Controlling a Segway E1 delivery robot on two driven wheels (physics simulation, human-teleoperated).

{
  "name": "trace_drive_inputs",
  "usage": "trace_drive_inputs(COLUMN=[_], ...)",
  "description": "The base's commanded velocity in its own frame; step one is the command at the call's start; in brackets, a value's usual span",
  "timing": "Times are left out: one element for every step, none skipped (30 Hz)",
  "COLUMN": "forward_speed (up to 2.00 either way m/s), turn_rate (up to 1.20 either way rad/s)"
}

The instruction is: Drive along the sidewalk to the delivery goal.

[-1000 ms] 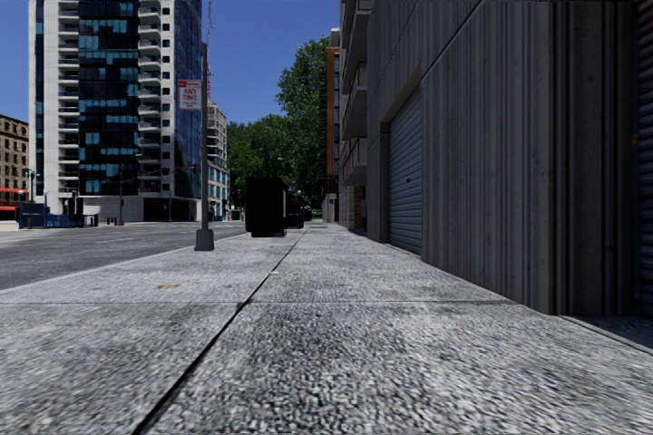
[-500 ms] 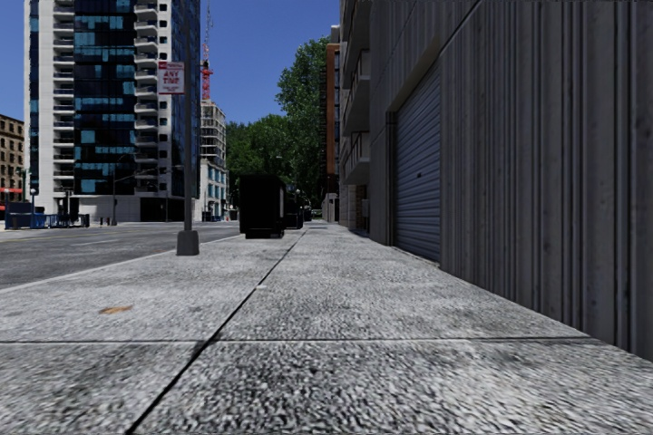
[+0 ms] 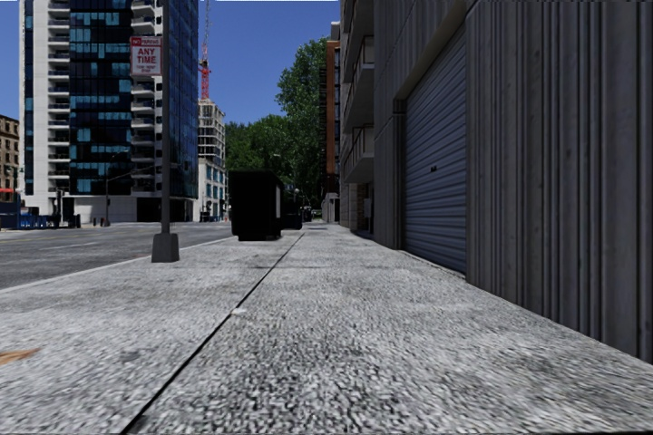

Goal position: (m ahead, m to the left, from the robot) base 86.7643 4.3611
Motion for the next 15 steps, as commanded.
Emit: trace_drive_inputs(forward_speed=[2.0,2.0,2.0,2.0,2.0,2.0,2.0,2.0,2.0,2.0,2.0,2.0,2.0,2.0,2.0], turn_rate=[0.0,0.0,0.0,0.0,0.0,0.0,0.0,0.0,0.0,0.0,0.0,0.0,0.0,0.0,0.0])
